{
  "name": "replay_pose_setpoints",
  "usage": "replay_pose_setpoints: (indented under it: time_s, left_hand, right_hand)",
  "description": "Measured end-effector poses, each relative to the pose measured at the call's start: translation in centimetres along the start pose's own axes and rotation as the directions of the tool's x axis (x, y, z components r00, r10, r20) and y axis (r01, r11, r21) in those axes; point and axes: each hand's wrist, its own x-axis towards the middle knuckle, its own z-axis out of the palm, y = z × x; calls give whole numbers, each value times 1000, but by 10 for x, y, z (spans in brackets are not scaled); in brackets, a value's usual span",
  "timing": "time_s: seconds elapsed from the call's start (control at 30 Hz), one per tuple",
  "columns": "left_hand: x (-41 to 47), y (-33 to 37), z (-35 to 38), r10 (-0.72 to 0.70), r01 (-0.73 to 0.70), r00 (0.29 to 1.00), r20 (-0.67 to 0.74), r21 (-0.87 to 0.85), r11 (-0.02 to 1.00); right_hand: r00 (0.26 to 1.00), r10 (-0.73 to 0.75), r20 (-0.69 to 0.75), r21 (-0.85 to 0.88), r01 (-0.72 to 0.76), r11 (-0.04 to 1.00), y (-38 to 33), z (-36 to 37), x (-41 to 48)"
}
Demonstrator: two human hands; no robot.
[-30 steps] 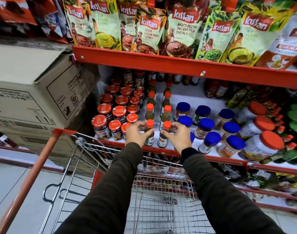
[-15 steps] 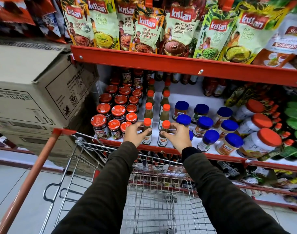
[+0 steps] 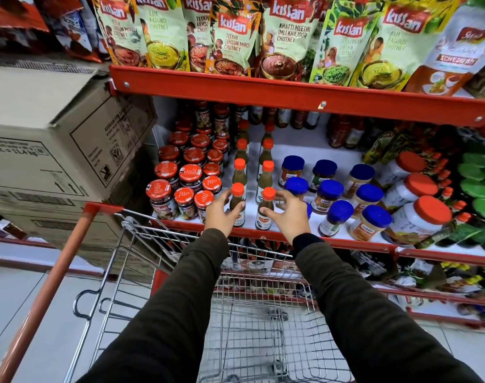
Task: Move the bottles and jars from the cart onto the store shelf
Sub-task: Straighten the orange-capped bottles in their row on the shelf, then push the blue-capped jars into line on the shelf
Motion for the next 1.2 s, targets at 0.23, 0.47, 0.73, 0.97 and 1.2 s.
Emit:
replay_pose_setpoints:
  time_s: [0.23,0.47,0.73,0.97,1.2]
  left_hand:
    - [-46,4,40,-98,47,920,-379,-141,989]
    - [-91,32,119,12,-49,940,-341,-100,994]
    - [-100,87,215,-141,154,988,62,-349,925]
    - [-85,93,243,-420,550,835,356,-522,651]
    - [-99,144,231,-227,520,785,576,-415,747]
  right_hand:
    - [978,-55,-202,142,85,986,40,-35,-30]
    - [927,-14,-376,139,71,988,90,-85,-35]
    - [967,251,44,519,-237,821,109,-125,-9]
    - [965,201,167,613,-262,746,131,-140,6]
    - [853,345,392,398,-495,773,129,-113,-27]
